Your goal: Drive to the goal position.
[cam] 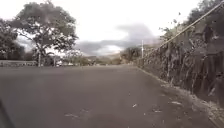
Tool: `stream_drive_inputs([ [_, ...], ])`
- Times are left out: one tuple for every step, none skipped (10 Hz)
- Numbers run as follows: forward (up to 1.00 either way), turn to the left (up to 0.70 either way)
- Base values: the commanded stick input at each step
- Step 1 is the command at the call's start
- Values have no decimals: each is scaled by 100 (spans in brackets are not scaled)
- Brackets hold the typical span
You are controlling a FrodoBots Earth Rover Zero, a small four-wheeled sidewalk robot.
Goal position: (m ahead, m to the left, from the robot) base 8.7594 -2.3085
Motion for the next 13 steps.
stream_drive_inputs([
  [85, -13],
  [85, -5],
  [85, 0],
  [85, 0],
  [85, 0],
  [85, 0],
  [85, 0],
  [89, 0],
  [95, 0],
  [100, 0],
  [100, 0],
  [100, 0],
  [100, 0],
])
